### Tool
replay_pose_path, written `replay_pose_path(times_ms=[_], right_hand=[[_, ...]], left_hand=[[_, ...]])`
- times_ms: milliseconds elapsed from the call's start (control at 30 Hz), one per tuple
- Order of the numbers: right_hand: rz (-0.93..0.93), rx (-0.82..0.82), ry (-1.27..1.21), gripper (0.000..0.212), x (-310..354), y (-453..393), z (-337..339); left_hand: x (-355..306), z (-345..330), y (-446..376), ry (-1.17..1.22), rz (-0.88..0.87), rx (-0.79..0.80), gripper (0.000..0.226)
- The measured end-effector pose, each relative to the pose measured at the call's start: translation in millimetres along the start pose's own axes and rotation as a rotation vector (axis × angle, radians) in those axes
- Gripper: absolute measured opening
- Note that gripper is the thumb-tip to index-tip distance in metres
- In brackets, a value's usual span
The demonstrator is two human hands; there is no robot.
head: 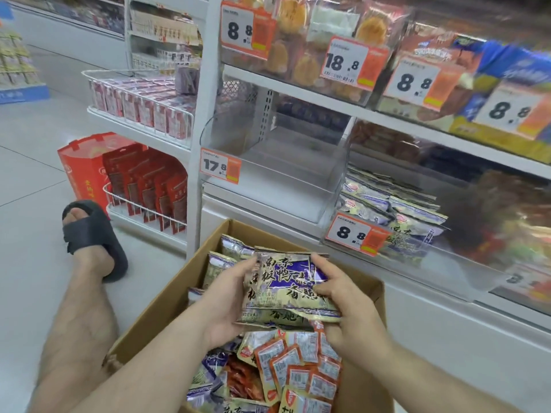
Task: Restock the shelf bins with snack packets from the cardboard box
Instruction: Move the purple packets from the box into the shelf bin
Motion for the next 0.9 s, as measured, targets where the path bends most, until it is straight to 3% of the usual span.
replay_pose_path(times_ms=[133, 200, 300, 367, 500, 533, 600, 667, 700, 733, 800, 900], right_hand=[[0.015, 0.06, 0.042, 0.054, -2.1, 10.5, 2.7], [0.003, 0.105, 0.047, 0.054, -2.7, 12.3, 8.5], [-0.122, 0.163, -0.048, 0.063, -3.1, 14.4, 26.7], [-0.298, 0.164, -0.212, 0.07, 1.2, 12.5, 40.1], [-0.674, 0.012, -0.577, 0.084, 2.8, 5.5, 66.1], [-0.728, 0.003, -0.641, 0.094, 0.8, 5.2, 71.2], [-0.8, 0.035, -0.748, 0.107, -1.6, 5.2, 80.2], [-0.833, 0.064, -0.798, 0.102, -0.7, 4.4, 89.1], [-0.834, 0.043, -0.807, 0.098, -0.9, 3.5, 94.9], [-0.839, 0.002, -0.804, 0.096, -3.1, 2.5, 102.4], [-0.881, -0.071, -0.758, 0.114, -9.1, 0.4, 124.0], [-0.833, -0.031, -0.409, 0.138, -10.6, -4.5, 160.8]], left_hand=[[0.2, -23.3, 3.8, -0.008, 0.016, 0.078, 0.058], [0.8, -25.1, -2.3, -0.004, -0.002, 0.057, 0.075], [-0.4, -34.3, -11.0, -0.043, -0.031, 0.012, 0.065], [-2.3, -43.9, -13.4, -0.078, -0.07, 0.025, 0.067], [-7.1, -65.6, -16.4, -0.22, -0.139, 0.055, 0.134], [-7.5, -75.1, -16.5, -0.259, -0.158, 0.071, 0.137], [-5.9, -92.5, -18.4, -0.294, -0.177, 0.144, 0.116], [-6.5, -109.9, -22.0, -0.332, -0.199, 0.196, 0.074], [-7.5, -116.4, -26.0, -0.359, -0.198, 0.218, 0.066], [-10.6, -124.8, -28.5, -0.377, -0.198, 0.25, 0.066], [-18.4, -140.8, -33.3, -0.411, -0.201, 0.301, 0.068], [-27.7, -160.3, -38.7, -0.561, -0.251, 0.363, 0.073]])
Point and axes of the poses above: each hand's wrist, its own y-axis away from the middle knuckle, its own z-axis out of the back of the hand, x = y × z, the point moved 1 cm from there along -y, towards the middle knuckle, and after that the axes turned 1 degree about z, right-handed, at the moved point
